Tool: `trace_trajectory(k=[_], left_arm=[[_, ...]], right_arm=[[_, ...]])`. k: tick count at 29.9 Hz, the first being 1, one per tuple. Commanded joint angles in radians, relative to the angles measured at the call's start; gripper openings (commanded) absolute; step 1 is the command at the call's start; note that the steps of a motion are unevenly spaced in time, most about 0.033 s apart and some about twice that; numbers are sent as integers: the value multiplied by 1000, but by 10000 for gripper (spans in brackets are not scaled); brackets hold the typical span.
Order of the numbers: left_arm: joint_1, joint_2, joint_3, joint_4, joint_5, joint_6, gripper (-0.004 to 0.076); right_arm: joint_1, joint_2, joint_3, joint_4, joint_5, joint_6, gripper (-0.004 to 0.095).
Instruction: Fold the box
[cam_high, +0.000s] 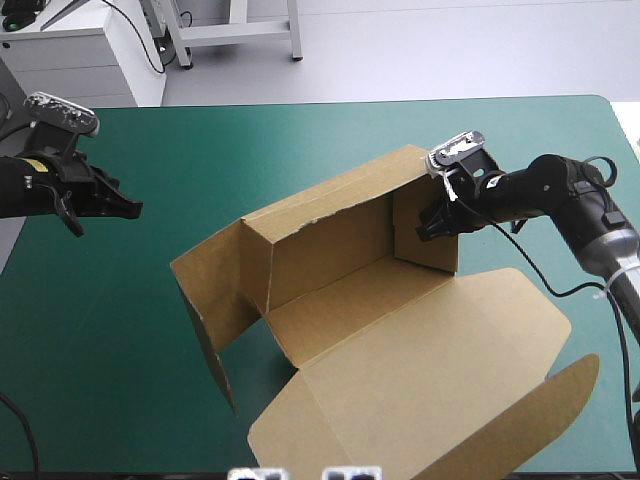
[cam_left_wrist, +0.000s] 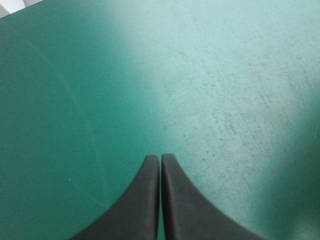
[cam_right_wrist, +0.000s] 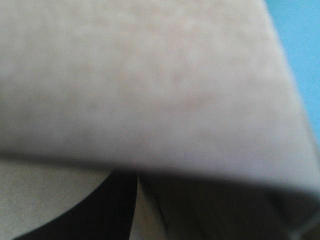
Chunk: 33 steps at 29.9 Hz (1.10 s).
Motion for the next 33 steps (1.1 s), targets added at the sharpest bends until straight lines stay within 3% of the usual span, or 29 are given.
trace_trajectory(k=[1,7,15,22,33], left_arm=[[35,-22,-28,-34,-36,-40,-9],[37,-22,-28,31,-38,-95,-9],[37,-22,-28,-7,-44,-95,-9],[35,-22,-28,-11,-42,-95,-9],[35,-22,-28,-11,-42,-95,-9]], right_arm=[[-5,-44,-60,10,74,99,-19],[-5,-44,-69,-189,162,266,-18],[-5,-33,-69,-203,184,344,-18],[-5,87,-72,-270,180,422,-18],[-5,270,-252,-261,178,470,18]])
